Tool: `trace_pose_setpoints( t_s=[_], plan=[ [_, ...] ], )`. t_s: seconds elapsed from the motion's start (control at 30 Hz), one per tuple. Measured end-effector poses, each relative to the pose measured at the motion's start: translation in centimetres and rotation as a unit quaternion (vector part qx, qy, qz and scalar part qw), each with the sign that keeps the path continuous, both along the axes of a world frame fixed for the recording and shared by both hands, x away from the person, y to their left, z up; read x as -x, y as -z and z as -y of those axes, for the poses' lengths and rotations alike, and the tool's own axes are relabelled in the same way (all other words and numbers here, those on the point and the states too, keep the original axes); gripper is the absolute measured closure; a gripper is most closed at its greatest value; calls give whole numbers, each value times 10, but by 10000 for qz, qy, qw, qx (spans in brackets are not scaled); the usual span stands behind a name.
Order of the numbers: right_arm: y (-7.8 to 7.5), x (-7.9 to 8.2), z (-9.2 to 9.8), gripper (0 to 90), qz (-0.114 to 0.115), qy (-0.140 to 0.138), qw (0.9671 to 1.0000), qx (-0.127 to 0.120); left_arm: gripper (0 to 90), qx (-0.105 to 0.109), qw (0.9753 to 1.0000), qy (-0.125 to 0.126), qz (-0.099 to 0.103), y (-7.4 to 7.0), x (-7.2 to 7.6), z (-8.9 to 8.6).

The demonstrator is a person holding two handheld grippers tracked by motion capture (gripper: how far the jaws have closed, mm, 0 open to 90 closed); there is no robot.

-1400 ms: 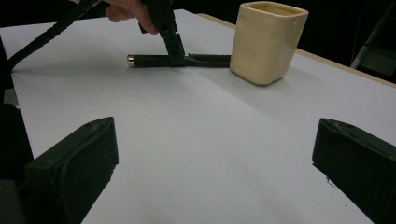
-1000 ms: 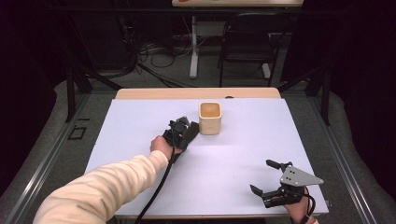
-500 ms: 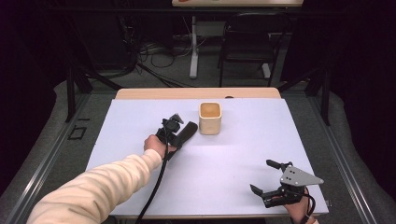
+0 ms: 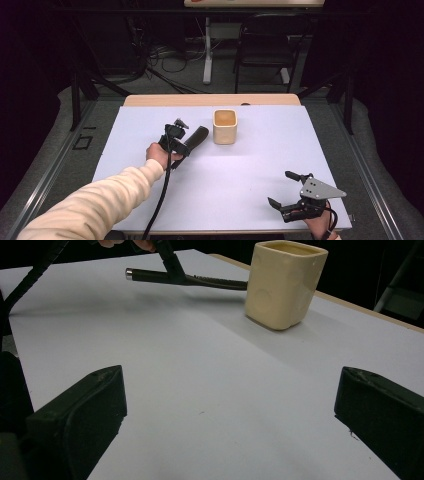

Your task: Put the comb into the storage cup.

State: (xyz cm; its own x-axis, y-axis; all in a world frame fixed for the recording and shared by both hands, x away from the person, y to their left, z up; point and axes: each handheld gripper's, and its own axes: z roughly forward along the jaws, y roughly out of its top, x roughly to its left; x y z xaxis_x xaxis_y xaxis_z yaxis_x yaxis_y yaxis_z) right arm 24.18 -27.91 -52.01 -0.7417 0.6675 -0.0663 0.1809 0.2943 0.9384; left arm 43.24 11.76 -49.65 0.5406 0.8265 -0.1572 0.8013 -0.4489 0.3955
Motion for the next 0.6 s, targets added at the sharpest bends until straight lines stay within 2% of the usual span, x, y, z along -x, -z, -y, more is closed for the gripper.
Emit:
trace_pose_setpoints(
  t_s=[0.33, 0.47, 0.6],
  plan=[
    [0, 0, 0, 0, -6, 9, 10000, 1, 727, 376, 9990, 11, 249, -8, 6, -10],
    [0, 0, 0, 0, -11, 11, 10000, 0, 727, 570, 9979, -51, 312, -9, 8, -14],
    [1, 0, 0, 0, -35, 12, 10000, 10, 727, 676, 9968, -53, 418, -9, 9, -19]
  ],
)
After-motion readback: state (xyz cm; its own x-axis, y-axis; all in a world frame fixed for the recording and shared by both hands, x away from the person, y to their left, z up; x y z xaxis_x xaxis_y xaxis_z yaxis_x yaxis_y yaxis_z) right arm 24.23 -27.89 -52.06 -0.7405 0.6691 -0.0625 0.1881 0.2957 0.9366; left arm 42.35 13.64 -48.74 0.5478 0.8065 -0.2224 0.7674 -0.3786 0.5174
